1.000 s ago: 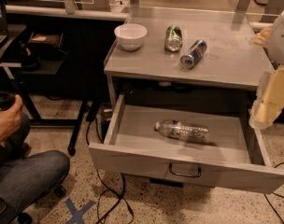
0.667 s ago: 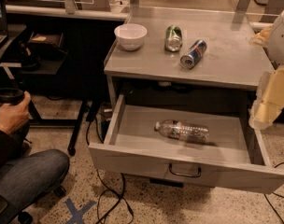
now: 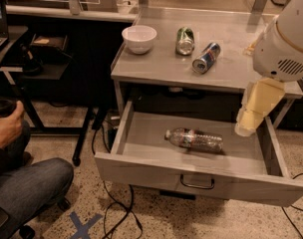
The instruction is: Pick water bottle from top drawer and place on counter
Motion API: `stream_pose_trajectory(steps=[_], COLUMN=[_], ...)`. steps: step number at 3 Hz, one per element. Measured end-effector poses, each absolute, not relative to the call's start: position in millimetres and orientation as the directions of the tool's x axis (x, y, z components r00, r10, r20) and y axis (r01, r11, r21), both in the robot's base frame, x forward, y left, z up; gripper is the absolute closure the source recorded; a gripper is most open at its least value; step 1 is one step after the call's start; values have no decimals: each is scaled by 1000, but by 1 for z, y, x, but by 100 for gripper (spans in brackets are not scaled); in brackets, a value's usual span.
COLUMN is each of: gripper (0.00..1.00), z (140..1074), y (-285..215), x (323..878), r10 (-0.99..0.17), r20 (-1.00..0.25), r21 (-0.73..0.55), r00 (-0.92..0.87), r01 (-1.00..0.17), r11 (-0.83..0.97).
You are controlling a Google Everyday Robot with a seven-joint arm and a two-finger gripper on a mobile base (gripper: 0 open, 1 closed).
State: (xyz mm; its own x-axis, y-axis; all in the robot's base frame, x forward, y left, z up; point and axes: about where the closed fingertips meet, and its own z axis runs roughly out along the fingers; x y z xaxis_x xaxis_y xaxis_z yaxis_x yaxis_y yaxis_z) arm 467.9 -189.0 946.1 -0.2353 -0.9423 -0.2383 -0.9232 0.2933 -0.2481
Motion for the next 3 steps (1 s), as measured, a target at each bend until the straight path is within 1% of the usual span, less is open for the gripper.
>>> stream_pose_trajectory(steps=[1,2,3], gripper=[0,0,0], z=[930,872,872], y=[-184,-172,-172], x=[476,522,522], r10=[-936,-914,-914], r20=[-266,-317,-316], r21=[-265,-273,-273], r00=[-232,-255,-255], r01=[-916,-898,-898], r11=[302,346,345])
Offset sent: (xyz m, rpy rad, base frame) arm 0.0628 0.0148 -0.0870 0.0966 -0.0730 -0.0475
